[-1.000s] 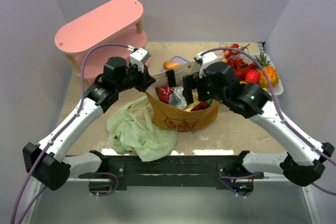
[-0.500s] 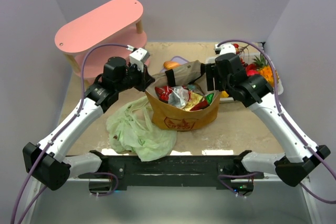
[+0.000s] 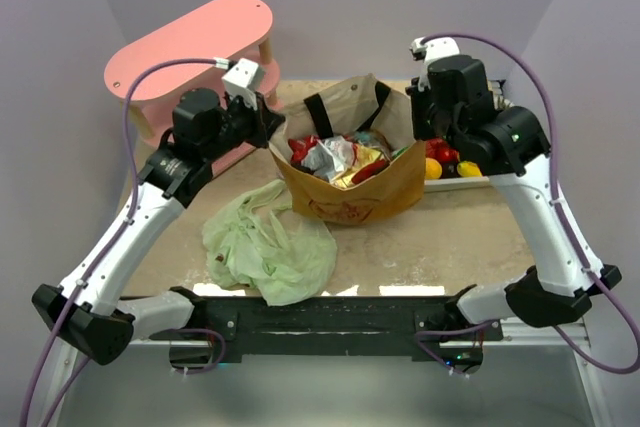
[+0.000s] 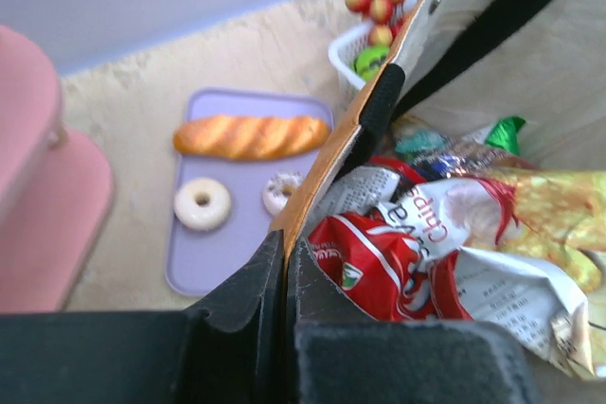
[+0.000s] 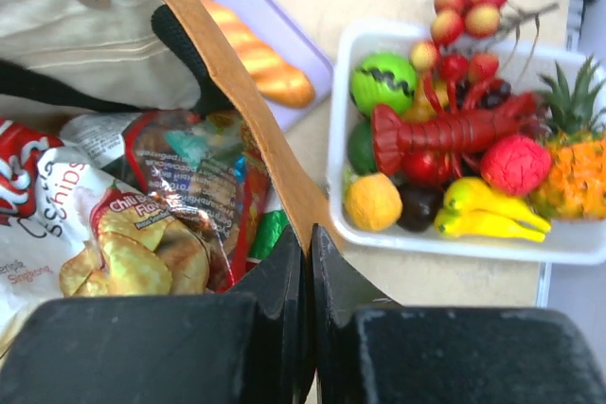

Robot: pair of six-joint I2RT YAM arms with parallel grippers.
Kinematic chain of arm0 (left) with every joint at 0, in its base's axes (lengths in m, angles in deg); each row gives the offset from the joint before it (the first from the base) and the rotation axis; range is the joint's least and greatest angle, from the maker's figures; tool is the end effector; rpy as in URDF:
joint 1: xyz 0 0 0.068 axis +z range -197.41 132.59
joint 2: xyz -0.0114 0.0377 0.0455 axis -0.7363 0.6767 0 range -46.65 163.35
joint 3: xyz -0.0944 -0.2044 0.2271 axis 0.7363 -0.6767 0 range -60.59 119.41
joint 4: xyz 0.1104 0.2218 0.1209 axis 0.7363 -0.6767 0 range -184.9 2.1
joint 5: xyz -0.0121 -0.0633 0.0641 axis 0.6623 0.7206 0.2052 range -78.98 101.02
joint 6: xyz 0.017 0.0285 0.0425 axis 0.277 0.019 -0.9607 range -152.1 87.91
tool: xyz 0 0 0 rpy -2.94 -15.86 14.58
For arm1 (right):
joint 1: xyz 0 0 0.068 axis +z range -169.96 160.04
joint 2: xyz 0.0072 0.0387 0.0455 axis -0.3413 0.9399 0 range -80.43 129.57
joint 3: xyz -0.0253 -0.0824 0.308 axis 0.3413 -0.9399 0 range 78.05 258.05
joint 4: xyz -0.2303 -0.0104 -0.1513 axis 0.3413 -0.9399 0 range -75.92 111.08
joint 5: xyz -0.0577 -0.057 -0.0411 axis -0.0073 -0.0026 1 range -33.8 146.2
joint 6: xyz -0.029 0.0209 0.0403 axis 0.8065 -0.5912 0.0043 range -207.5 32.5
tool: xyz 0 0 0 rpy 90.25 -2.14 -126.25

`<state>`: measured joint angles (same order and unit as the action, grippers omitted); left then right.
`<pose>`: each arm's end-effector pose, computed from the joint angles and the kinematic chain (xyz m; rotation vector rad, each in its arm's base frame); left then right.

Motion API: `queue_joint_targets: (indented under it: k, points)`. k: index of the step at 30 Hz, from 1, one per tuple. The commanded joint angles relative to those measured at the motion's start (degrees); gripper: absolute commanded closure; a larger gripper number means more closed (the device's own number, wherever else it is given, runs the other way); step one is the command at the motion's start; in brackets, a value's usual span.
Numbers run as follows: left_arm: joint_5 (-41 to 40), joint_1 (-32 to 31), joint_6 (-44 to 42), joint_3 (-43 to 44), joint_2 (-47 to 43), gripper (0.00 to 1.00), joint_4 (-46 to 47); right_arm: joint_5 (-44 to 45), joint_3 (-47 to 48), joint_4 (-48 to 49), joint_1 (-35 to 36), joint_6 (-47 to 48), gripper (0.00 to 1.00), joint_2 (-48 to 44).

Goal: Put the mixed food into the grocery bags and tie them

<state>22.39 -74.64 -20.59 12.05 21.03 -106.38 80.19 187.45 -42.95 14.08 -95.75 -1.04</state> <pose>0.2291 -0.1258 0.4592 0.3958 1.8086 -0.6559 0.2120 0.1258 0.5431 -0.2365 2.0941 -0.0135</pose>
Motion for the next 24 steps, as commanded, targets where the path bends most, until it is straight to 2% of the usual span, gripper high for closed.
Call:
queue_joint_targets:
  k: [1, 2, 4, 5, 7, 8, 11, 15, 21, 24]
  points:
    - [-10.9, 1.0, 1.9, 8.3, -3.1, 1.00, 9.8, -5.4, 12.2, 5.1, -0.2, 3.2, 1.00, 0.5]
    - [-16.6, 1.1, 1.9, 8.4, -4.0, 1.00, 10.5, -10.5, 12.6, 5.5, 0.0, 2.8, 1.00, 1.2]
    - [-22.5, 1.3, 1.0, 8.0, -5.1, 1.00, 11.3, -15.0, 12.1, 8.6, 0.7, 1.1, 1.00, 2.4]
    - [-27.9, 1.4, 0.5, 8.0, -6.2, 1.00, 12.3, -16.8, 11.7, 10.0, 3.2, 0.3, 1.00, 2.6]
    - [-33.7, 1.4, -1.9, 7.5, -7.4, 1.00, 13.0, -15.4, 12.0, 13.9, 7.7, 0.2, 1.00, 4.2]
    - [-38.4, 1.5, -3.0, 7.2, -8.8, 1.00, 14.2, -15.1, 12.7, 15.0, 12.1, 0.3, 1.00, 5.4]
    - [-46.4, 1.5, -7.3, 5.9, -11.0, 1.00, 16.6, -18.4, 17.8, 16.1, 15.5, -0.4, 1.00, 10.9]
    - [-54.8, 1.5, -12.8, 3.3, -14.2, 1.00, 19.5, -18.5, 22.5, 17.8, 19.3, -1.0, 1.00, 16.7]
    - [-65.8, 1.5, -21.0, -2.5, -19.4, 1.00, 24.1, -21.3, 22.8, 22.4, 21.5, -3.0, 1.00, 22.2]
    - [-72.4, 1.5, -30.4, -8.5, -21.4, 1.00, 30.8, -22.9, 22.6, 24.7, 22.7, -4.0, 1.00, 24.8]
